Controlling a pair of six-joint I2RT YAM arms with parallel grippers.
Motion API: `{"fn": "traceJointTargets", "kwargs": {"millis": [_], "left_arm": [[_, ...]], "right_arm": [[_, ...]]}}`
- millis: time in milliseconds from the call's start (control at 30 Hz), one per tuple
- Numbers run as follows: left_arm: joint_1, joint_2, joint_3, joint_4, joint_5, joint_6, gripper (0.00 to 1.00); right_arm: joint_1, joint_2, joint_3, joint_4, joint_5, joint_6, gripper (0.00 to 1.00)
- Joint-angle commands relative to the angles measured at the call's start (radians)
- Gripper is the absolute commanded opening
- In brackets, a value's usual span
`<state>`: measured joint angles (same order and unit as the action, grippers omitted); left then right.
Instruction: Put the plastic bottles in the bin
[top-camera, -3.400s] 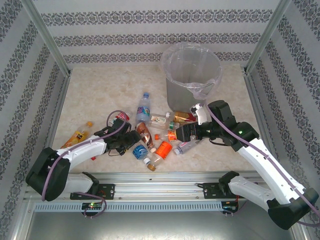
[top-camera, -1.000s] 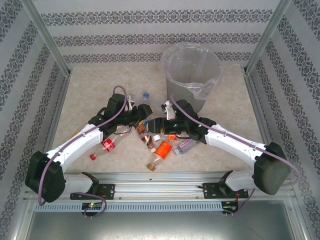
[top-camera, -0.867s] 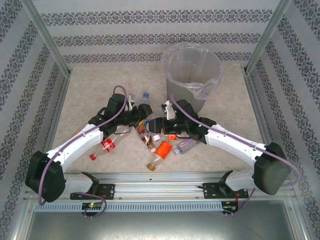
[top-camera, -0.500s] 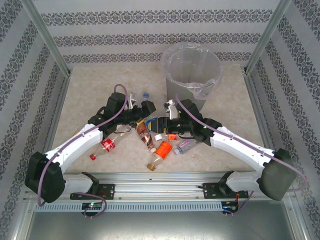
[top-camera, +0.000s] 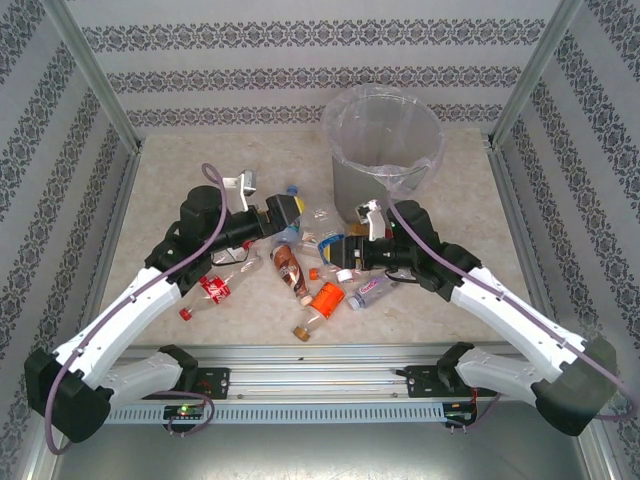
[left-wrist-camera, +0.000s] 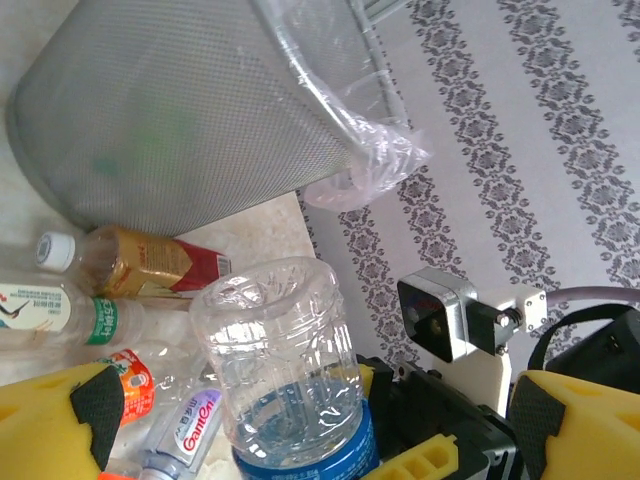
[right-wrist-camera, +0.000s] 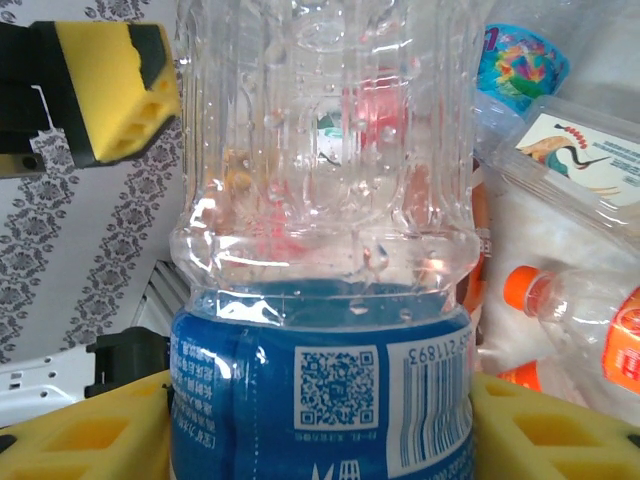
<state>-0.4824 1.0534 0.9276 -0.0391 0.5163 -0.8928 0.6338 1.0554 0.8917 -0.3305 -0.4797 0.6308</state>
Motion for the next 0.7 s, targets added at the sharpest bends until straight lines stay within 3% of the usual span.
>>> {"fn": "traceJointTargets", "kwargs": {"millis": [0,200,667], "left_arm": [[-0.002,-0.040,-0.037,0.036,-0.004,0.081,1.00],[-0.044,-0.082,-0.047,-0.039,-0.008,0.170,1.00],[-0.189,-0.253,-0.161,-0.088,-0.059,0.248,1.00]], "right_arm": [[-0.026,-0.053,0.023,-0.091,-0.024,-0.082,0.55],[-0.079,-0.082,0.086,-0.155,-0.074,-0.128,0.55],[-0.125,-0.066,0.243,-0.265,-0.010,-0.192,0.55]]}}
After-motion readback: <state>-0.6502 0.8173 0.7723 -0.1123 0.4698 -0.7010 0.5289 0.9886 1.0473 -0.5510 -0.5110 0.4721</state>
